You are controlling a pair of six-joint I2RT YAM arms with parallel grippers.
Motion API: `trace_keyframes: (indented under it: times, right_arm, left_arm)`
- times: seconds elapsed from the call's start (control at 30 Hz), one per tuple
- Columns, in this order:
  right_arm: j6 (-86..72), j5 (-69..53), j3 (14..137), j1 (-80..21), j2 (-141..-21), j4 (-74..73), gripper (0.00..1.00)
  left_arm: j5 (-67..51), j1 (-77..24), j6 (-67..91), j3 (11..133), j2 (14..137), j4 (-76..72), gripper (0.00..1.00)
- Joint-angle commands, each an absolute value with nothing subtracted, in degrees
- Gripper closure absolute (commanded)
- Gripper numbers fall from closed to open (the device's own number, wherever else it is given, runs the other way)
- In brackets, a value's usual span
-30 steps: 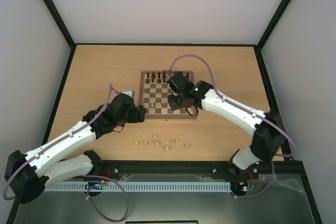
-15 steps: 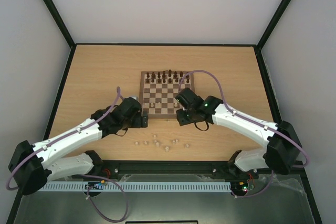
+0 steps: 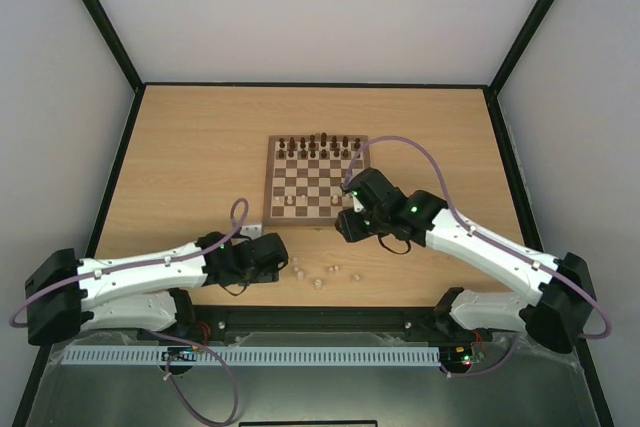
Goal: Set up the chess pieces on the board
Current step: Pick up the chess piece at the center of the board.
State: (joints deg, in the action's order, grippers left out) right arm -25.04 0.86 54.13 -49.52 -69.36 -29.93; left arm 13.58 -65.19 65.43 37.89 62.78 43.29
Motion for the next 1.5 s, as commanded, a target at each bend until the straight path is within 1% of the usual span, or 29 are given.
trace_keyframes:
  times: [0.0,0.07,0.23,0.4,0.77,0.9,0.97,1.0,1.13,1.23,1.47]
  right_arm:
    - [-23.83,-1.98,52.43,-49.75,-66.11,-30.14,0.56]
    - [-23.73,-2.63,51.96,-49.75,-65.52,-29.94,0.56]
    - [-23.73,-3.07,51.67,-50.14,-64.62,-29.80,0.56]
    - [-23.73,-3.01,51.48,-50.56,-64.37,-29.78,0.56]
    - [-23.74,-2.69,51.42,-50.82,-64.07,-29.73,0.56]
    - [-23.74,-2.50,51.41,-50.82,-64.07,-29.72,0.56]
    - [-23.82,-2.22,51.41,-50.81,-64.07,-29.79,0.56]
    - [-23.82,-2.34,51.41,-50.86,-64.07,-29.79,0.56]
    - [-23.82,-2.25,51.34,-50.95,-64.01,-29.79,0.56]
    - [-23.90,-1.81,51.42,-50.97,-63.91,-29.88,0.56]
    - [-24.15,-0.64,51.35,-50.94,-63.76,-29.90,0.56]
  left_arm:
    - [16.01,-67.66,74.67,35.83,65.33,46.36,0.27]
    - [15.71,-67.68,74.95,35.14,65.95,44.71,0.32]
    - [15.49,-68.03,75.10,35.17,69.23,42.55,0.35]
    - [15.21,-68.03,74.71,34.79,71.79,40.36,0.42]
    - [13.99,-68.03,74.66,33.43,71.99,39.13,0.69]
    - [13.93,-68.03,74.29,33.14,72.52,38.31,0.84]
    - [13.97,-68.03,74.04,33.18,72.87,37.89,0.95]
    - [13.90,-68.03,73.89,33.19,73.01,37.85,0.98]
    - [14.88,-67.66,72.93,34.97,73.06,38.94,0.98]
    - [17.49,-66.21,70.94,39.09,73.11,42.45,0.98]
    - [19.75,-58.16,59.97,48.64,76.50,43.52,0.97]
